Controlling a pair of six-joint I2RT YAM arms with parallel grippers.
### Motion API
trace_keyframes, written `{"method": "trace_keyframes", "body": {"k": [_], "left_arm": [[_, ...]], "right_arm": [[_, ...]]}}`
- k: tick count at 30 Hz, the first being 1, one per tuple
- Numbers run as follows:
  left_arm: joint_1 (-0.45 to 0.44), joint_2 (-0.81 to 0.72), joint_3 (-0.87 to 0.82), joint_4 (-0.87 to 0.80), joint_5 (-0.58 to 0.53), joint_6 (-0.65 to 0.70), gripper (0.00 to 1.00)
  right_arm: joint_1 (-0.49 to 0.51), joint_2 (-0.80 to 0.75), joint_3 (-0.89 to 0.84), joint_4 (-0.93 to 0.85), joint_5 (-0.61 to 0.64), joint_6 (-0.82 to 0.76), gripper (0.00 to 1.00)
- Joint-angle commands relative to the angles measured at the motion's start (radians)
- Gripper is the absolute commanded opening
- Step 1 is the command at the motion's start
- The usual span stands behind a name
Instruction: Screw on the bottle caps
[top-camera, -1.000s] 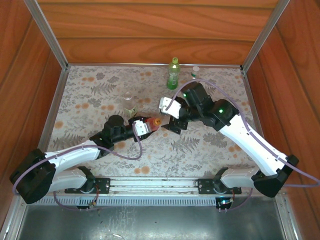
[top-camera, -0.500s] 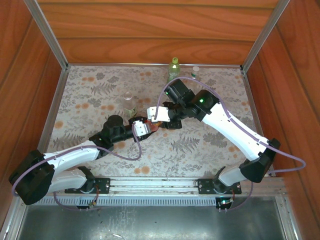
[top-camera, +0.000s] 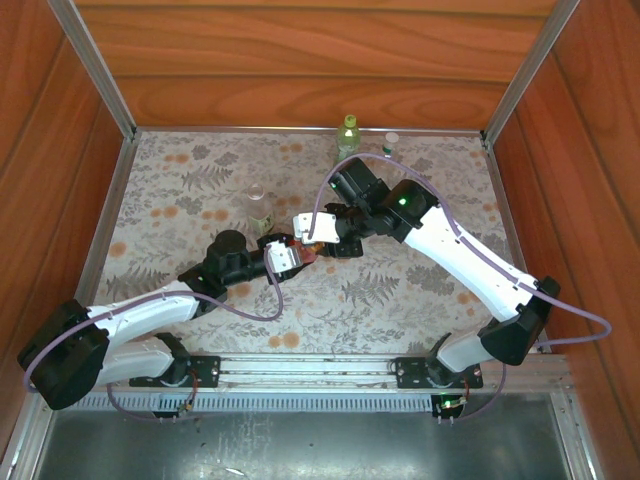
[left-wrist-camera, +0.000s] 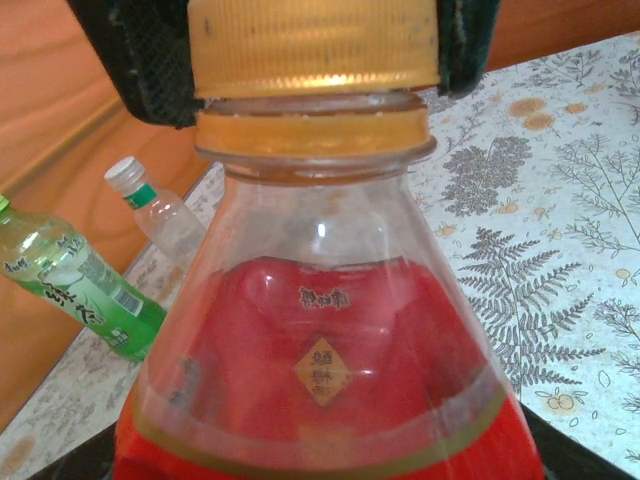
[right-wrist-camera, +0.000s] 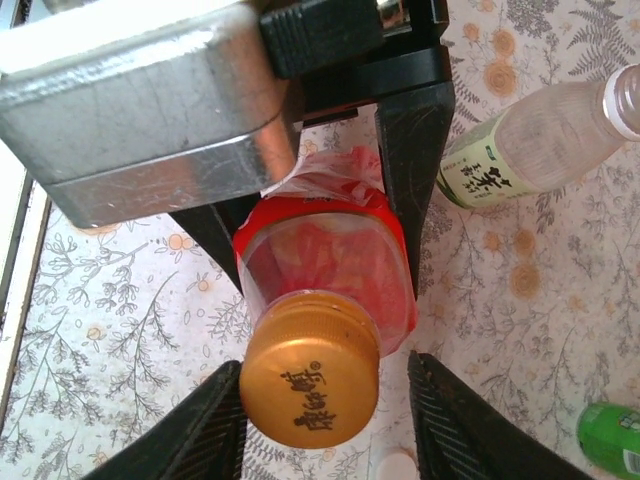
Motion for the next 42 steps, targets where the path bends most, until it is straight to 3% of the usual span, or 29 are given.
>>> {"method": "trace_keyframes", "body": {"k": [1,6,10,12,14,19,21,23,26,28,30,35,42], "left_arm": [[-0.003,0.01,0.001,0.024,0.029,0.022,0.56],[-0.003,0.01,0.004,0.023,0.024,0.022,0.56],[-0.002,0.012,0.007,0.024,0.003,0.026,0.56],[-0.003,0.013,0.009,0.024,-0.003,0.029,0.56],[-0.003,0.017,0.012,0.024,-0.004,0.032,0.56],[-0.003,0.031,0.022,0.024,0.0,0.035,0.56],[-0.003,0.035,0.026,0.024,0.002,0.034,0.56],[-0.003,0.038,0.027,0.023,0.001,0.033,0.56],[-0.002,0.046,0.03,0.024,0.002,0.033,0.56],[-0.003,0.046,0.031,0.023,0.006,0.032,0.56],[-0.003,0.04,0.025,0.024,0.006,0.031,0.56],[-0.003,0.03,0.011,0.024,0.004,0.034,0.56],[-0.003,0.037,0.021,0.024,0.032,0.019,0.56]], "right_arm": [[0.01,-0.011,-0.013,0.015,-0.035,-0.004,0.43],[0.01,-0.01,-0.036,0.027,-0.034,0.054,0.27],[0.01,-0.028,-0.081,0.127,-0.022,0.298,0.01],[0.01,-0.046,-0.112,0.194,-0.012,0.447,0.0],[0.01,-0.058,-0.147,0.271,0.036,0.691,0.0],[0.001,-0.045,-0.135,0.244,-0.001,1.184,0.0],[-0.005,-0.02,-0.107,0.219,-0.064,1.325,0.0],[-0.006,0.009,-0.082,0.175,-0.096,1.367,0.05],[-0.007,0.014,-0.064,0.114,-0.091,1.292,0.23],[-0.008,-0.015,-0.081,0.1,-0.08,1.152,0.42],[-0.008,-0.056,-0.115,0.105,-0.052,1.003,0.51],[-0.009,-0.121,-0.119,0.076,-0.073,0.595,0.58],[-0.001,-0.056,-0.01,-0.064,-0.023,0.133,0.63]]}}
